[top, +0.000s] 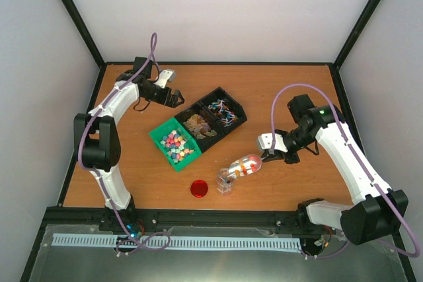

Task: Pack the candies

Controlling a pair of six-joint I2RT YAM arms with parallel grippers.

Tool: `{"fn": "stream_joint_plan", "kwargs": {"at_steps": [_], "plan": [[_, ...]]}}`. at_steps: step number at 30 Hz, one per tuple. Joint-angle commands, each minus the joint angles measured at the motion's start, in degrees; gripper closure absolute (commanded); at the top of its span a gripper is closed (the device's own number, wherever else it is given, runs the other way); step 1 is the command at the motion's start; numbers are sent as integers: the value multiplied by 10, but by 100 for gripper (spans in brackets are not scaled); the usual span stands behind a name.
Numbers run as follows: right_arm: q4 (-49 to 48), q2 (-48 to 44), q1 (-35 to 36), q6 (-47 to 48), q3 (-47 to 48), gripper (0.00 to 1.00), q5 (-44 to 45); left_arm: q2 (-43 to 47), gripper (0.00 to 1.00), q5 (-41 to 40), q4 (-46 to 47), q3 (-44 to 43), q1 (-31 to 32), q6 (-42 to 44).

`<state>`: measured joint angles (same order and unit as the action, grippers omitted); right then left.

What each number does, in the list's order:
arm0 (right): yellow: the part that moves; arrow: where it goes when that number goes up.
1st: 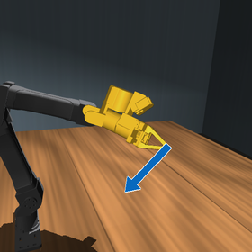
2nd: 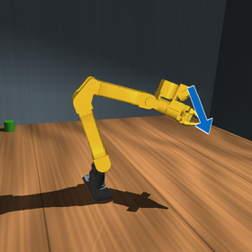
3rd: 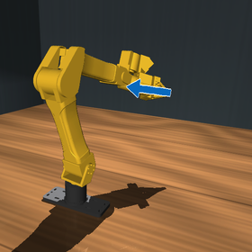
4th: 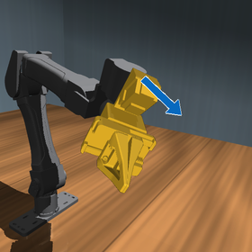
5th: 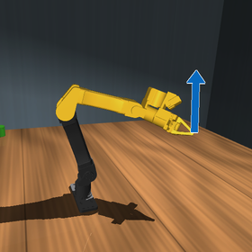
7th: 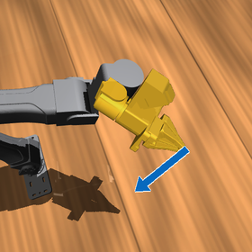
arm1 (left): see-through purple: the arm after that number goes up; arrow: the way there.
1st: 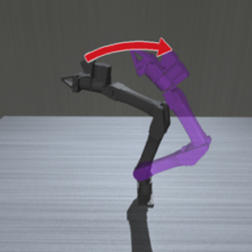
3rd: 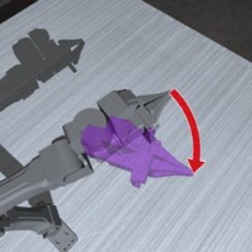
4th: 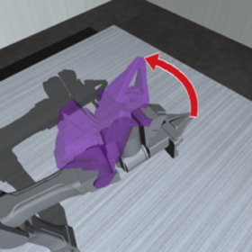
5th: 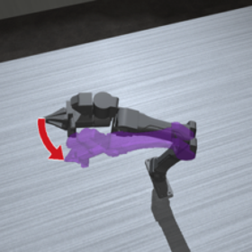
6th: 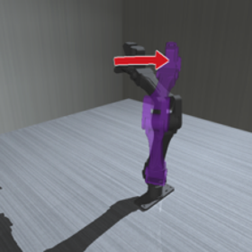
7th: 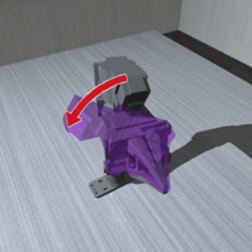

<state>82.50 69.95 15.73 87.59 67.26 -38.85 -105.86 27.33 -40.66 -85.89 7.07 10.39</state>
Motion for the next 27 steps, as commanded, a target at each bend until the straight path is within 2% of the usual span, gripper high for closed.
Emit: {"fn": "stream_joint_plan", "kwargs": {"at_steps": [1,27], "plan": [[-1,4,10,-4,20,97,8,-9,0,-10,9,-21,-1,-14],[12,26,52,-24,69,97,52,-28,0,-22,-7,-22,-1,-2]]}}
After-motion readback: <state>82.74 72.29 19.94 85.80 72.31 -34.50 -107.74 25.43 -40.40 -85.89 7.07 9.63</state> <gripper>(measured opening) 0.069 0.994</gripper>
